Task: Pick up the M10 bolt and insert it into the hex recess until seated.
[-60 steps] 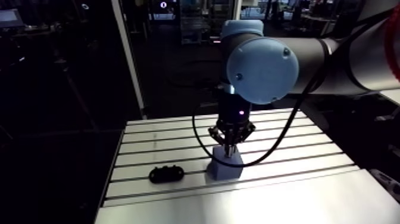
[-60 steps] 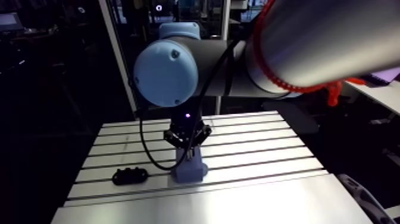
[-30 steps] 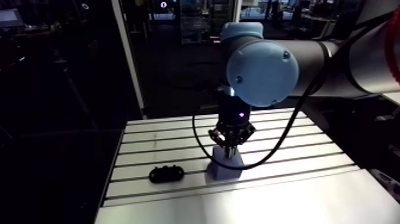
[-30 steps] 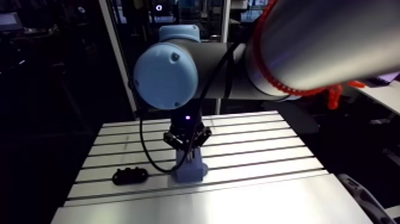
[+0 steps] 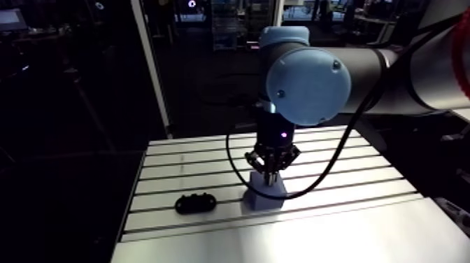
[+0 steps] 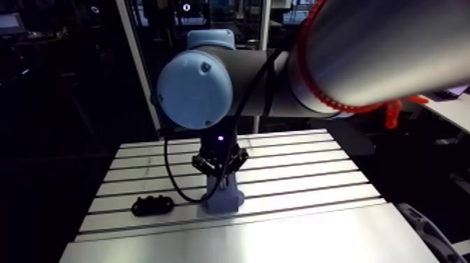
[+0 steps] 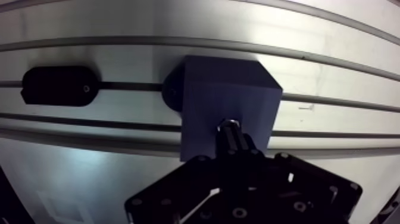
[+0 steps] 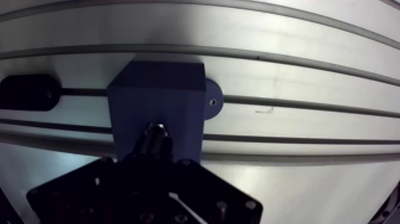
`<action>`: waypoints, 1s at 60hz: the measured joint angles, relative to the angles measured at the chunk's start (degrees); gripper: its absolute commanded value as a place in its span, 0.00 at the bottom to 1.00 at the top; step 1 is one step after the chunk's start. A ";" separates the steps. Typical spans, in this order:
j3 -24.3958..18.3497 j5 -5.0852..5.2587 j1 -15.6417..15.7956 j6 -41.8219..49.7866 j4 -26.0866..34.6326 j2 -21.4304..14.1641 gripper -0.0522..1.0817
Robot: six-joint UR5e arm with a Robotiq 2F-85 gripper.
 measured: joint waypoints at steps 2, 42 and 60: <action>-0.01 0.00 0.00 0.00 0.00 0.00 1.00; -2.70 0.21 0.21 0.06 2.38 -1.01 1.00; -6.10 0.21 0.51 0.04 7.57 -2.37 1.00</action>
